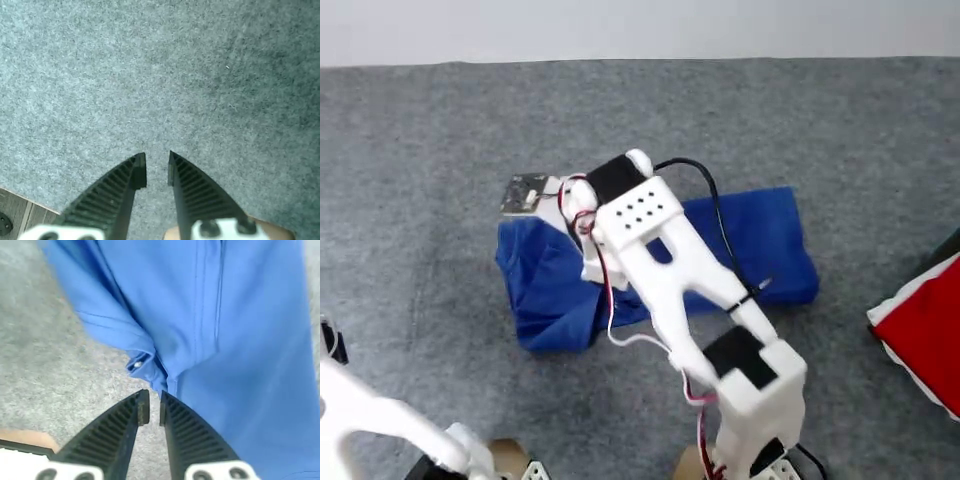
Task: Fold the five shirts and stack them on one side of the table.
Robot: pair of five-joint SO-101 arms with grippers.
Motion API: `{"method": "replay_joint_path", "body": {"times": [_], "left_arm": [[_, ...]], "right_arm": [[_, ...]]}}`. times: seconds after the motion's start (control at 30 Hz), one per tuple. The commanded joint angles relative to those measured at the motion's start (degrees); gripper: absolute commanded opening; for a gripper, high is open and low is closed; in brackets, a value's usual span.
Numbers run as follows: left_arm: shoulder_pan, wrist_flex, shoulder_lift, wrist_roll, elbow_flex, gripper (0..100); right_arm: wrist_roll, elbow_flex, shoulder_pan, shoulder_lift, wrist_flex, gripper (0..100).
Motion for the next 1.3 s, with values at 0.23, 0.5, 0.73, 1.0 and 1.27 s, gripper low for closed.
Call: {"method": "replay_joint_path", "body": {"times": [0.23, 0.5, 0.73, 1.0, 1.27], "left_arm": [[0.0, -0.5, -1.7, 0.3, -0.6, 9], [0.0, -0.5, -1.7, 0.3, -0.3, 9], [0.0, -0.5, -1.7, 0.4, -0.2, 9], [-0.1, 0.3, -1.7, 0.4, -0.1, 9], [0.0, -0.2, -1.7, 0.3, 3.0, 9]], "right_arm": [[0.1, 21.5, -8.1, -9.5, -2.0, 4.6], [0.4, 32.1, -9.4, -7.9, -19.5, 4.6], [0.1, 26.3, -9.9, 2.4, -24.4, 4.6], [0.1, 5.0, -2.0, 13.4, -24.6, 4.6], [-2.9, -16.1, 4.7, 25.5, -21.0, 4.6]]}}
